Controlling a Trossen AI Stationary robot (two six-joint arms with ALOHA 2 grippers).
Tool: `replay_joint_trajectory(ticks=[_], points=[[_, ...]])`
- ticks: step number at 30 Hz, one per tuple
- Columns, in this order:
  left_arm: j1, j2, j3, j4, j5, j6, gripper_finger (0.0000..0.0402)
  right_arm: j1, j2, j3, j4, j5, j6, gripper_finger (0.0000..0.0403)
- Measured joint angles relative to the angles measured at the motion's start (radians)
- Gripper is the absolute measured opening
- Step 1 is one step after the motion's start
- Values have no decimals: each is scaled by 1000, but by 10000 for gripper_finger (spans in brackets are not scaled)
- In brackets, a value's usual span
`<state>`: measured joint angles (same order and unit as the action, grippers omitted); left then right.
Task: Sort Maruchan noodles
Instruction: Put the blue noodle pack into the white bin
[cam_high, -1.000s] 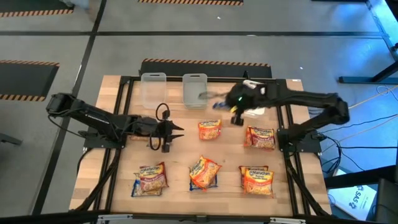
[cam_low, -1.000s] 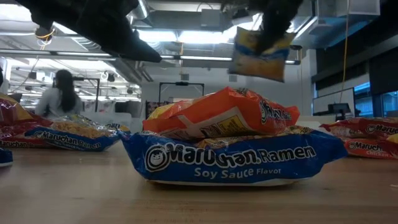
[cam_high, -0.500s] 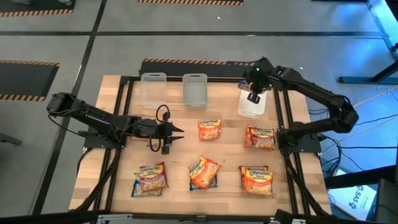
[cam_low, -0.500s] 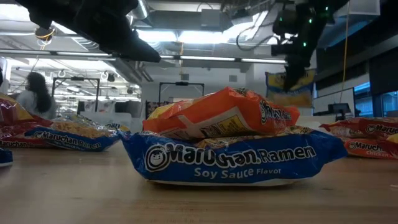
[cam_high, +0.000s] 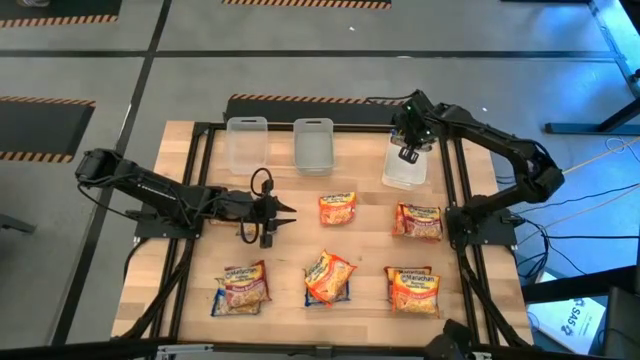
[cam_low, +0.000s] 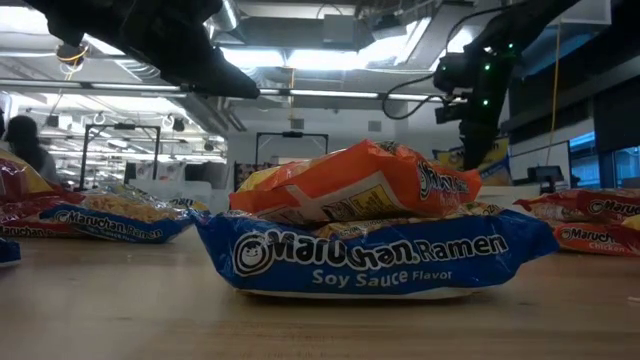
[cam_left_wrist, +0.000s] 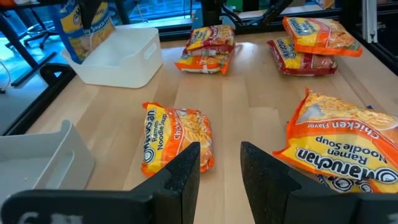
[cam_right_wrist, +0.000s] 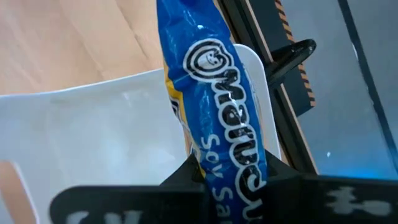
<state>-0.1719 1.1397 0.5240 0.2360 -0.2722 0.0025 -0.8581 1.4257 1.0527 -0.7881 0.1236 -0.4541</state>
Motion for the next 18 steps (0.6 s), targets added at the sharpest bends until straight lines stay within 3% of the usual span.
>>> replay_joint_trajectory(ticks=[18], points=[[3,0,0,5,-2,6,109,0,32,0,124,-117,-1,24]])
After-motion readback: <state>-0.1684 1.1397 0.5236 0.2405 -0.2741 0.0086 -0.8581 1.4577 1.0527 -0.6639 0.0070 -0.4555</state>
